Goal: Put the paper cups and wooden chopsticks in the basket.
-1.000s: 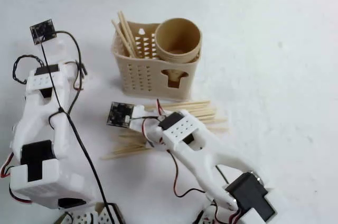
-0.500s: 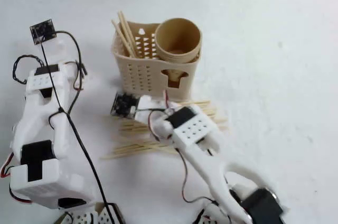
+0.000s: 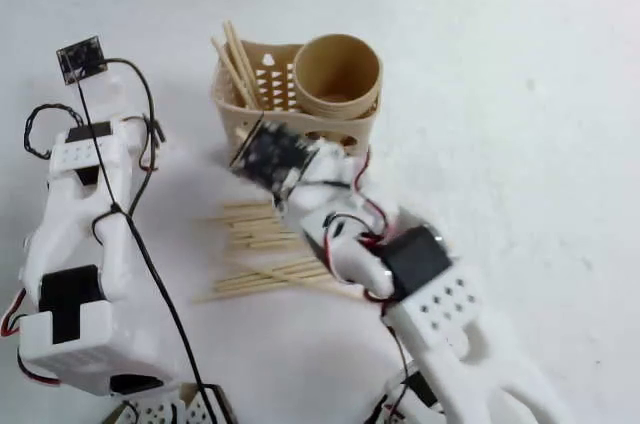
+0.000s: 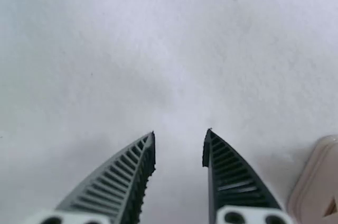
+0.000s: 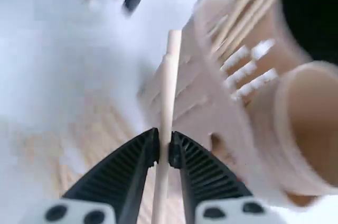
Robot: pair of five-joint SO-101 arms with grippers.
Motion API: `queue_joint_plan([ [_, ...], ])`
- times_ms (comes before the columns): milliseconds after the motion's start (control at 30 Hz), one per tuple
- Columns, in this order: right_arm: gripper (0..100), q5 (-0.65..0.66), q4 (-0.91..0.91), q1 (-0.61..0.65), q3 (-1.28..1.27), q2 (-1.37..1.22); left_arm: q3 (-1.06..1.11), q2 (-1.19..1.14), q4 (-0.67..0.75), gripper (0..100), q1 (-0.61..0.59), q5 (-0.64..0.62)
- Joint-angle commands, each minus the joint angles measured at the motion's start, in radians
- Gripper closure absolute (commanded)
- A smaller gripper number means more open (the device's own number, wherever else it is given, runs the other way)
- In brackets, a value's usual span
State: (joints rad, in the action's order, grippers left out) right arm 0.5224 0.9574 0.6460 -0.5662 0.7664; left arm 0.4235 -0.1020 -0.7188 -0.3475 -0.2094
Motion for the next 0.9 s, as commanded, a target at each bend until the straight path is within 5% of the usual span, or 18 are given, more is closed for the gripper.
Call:
queue_joint_plan([
  [0,98.3,-0.100,0.001,-0.008,0.307,0.002,-0.011,0.027,0.018,83,-0.004,-0.009],
  [267,98.3,-0.295,-0.114,-0.012,0.832,-0.335,-0.011,0.027,0.018,83,-0.004,-0.009],
  [500,98.1,-0.318,-0.265,-0.016,1.175,-0.659,-0.012,0.027,0.018,83,-0.004,-0.009],
  [867,97.5,-0.325,-0.151,-0.039,1.260,-0.840,-0.012,0.027,0.018,83,-0.004,-0.009],
])
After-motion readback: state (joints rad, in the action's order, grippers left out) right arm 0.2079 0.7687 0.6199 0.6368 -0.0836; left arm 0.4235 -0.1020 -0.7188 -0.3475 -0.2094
